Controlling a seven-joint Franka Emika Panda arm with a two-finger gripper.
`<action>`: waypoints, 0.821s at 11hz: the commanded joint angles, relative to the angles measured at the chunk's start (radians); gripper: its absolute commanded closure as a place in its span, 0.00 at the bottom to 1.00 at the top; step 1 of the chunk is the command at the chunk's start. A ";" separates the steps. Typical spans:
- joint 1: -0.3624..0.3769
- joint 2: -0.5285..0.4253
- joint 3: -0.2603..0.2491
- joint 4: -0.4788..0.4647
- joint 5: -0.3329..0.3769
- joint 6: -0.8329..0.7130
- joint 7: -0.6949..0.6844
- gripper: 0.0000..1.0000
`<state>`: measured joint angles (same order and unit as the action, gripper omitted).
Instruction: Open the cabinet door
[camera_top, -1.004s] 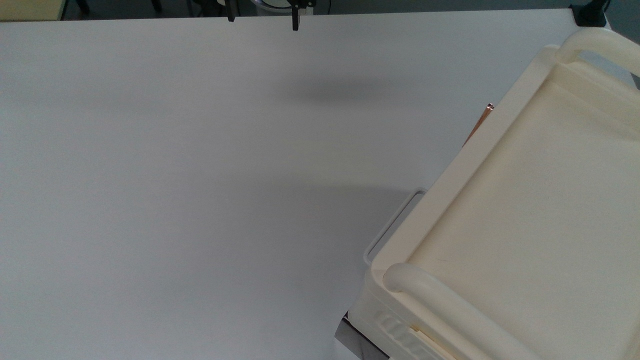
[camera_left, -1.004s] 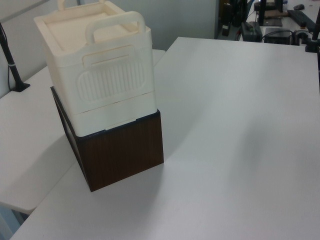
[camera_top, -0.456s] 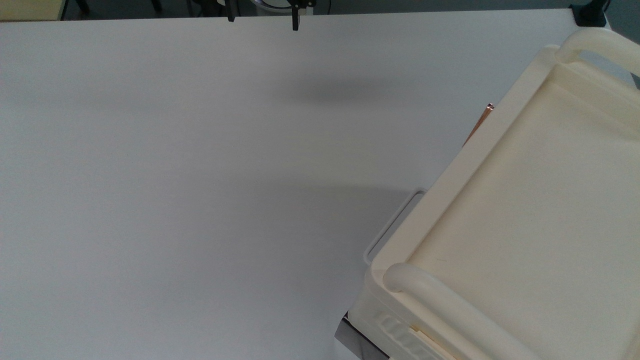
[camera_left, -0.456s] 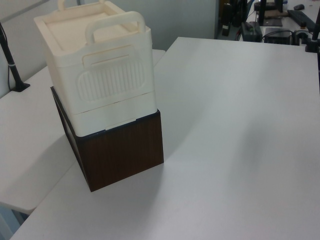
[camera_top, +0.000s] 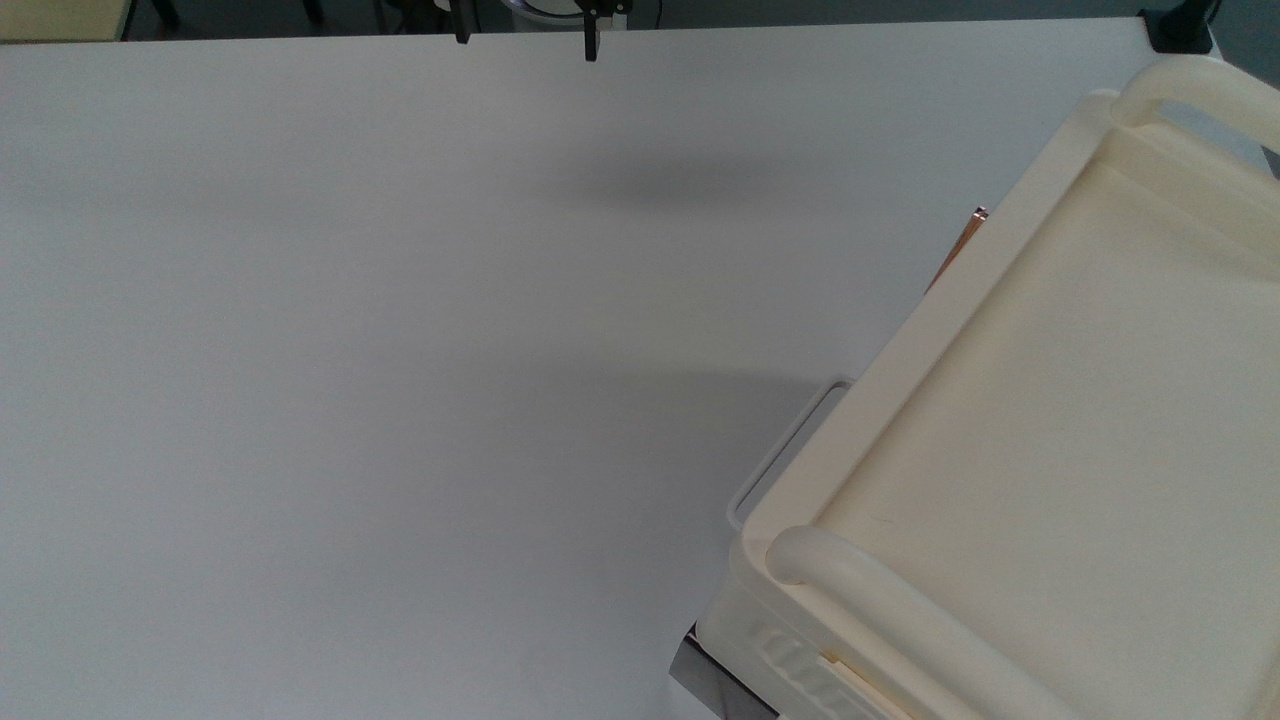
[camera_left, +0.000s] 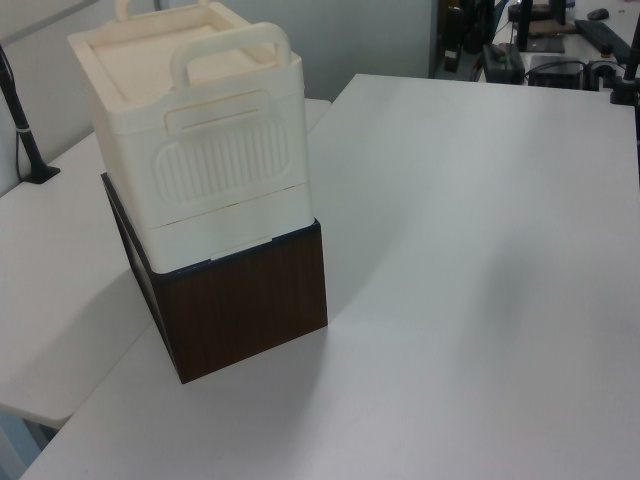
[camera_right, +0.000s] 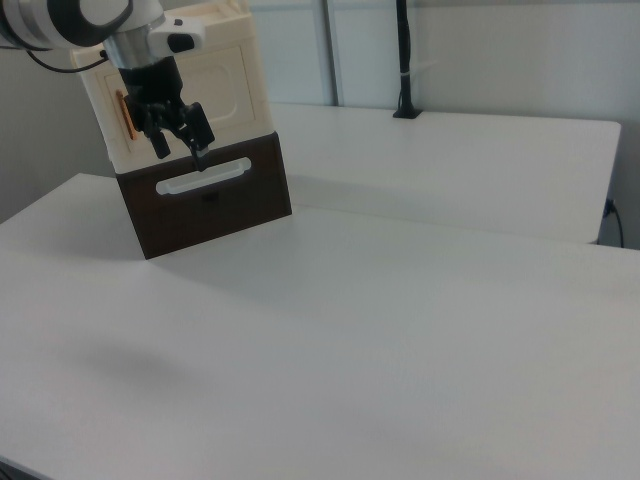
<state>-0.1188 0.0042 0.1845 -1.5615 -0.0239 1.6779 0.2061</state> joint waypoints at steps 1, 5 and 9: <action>0.008 -0.012 -0.005 -0.012 -0.019 -0.012 -0.016 0.00; 0.008 -0.012 -0.005 -0.011 -0.018 -0.012 -0.031 0.00; 0.008 -0.007 -0.005 -0.008 -0.016 -0.018 -0.227 0.00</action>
<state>-0.1188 0.0042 0.1845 -1.5615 -0.0239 1.6767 0.1188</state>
